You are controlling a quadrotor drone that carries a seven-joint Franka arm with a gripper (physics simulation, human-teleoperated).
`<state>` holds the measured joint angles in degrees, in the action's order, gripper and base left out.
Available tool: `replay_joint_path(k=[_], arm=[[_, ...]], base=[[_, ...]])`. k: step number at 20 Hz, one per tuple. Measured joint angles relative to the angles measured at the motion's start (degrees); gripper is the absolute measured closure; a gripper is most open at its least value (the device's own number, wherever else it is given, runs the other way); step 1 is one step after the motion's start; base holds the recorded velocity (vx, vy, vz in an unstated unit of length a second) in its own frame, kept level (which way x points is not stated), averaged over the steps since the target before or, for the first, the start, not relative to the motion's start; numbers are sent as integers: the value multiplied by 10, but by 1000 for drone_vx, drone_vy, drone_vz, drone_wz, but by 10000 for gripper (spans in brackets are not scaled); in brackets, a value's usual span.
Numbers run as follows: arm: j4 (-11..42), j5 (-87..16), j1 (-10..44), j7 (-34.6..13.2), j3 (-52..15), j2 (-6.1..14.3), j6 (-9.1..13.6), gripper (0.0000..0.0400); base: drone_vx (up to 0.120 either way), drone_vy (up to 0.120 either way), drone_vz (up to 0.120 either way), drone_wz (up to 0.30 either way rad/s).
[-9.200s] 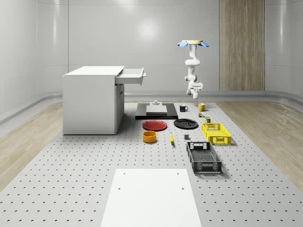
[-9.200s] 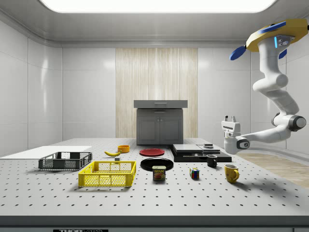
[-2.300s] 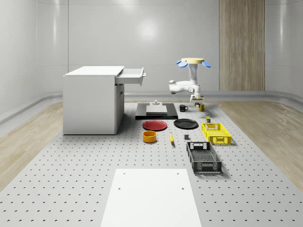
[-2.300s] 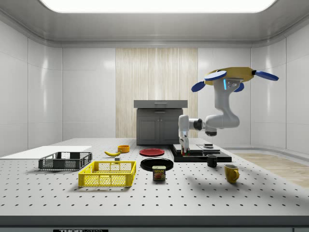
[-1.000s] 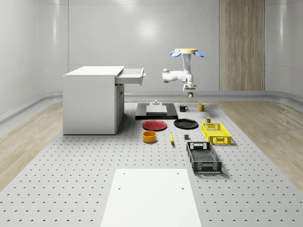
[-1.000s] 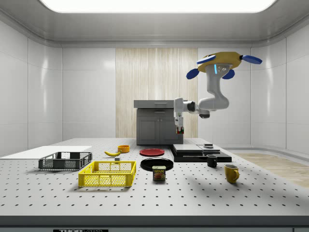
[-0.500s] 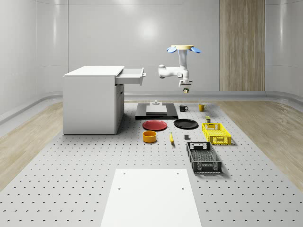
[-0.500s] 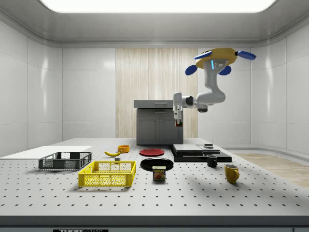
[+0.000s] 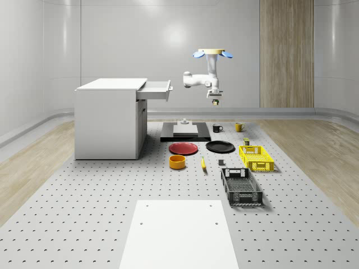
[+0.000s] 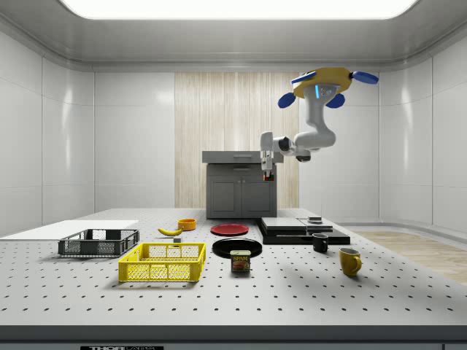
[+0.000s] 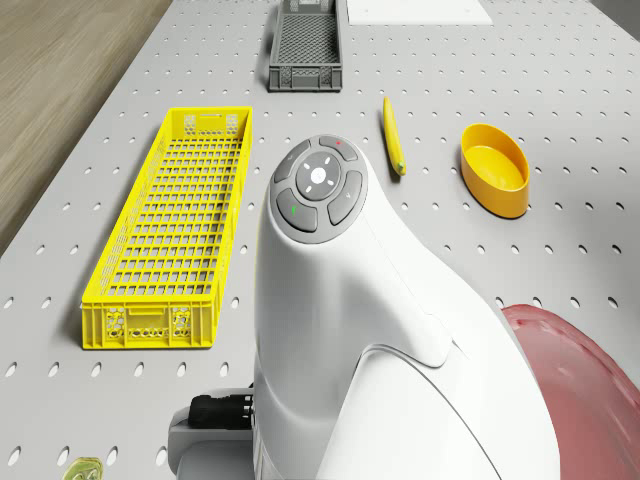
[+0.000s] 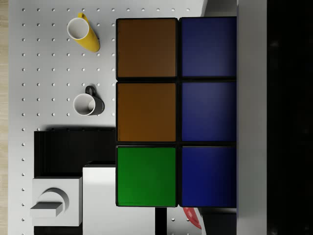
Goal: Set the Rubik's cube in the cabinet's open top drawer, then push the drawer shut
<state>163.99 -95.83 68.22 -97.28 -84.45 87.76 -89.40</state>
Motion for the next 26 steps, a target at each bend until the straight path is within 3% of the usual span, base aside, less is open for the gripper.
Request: replay_joint_path(k=[26], arm=[[0, 8, 2, -2, -3, 22, -20, 75]], base=[[0, -120, 120, 0]])
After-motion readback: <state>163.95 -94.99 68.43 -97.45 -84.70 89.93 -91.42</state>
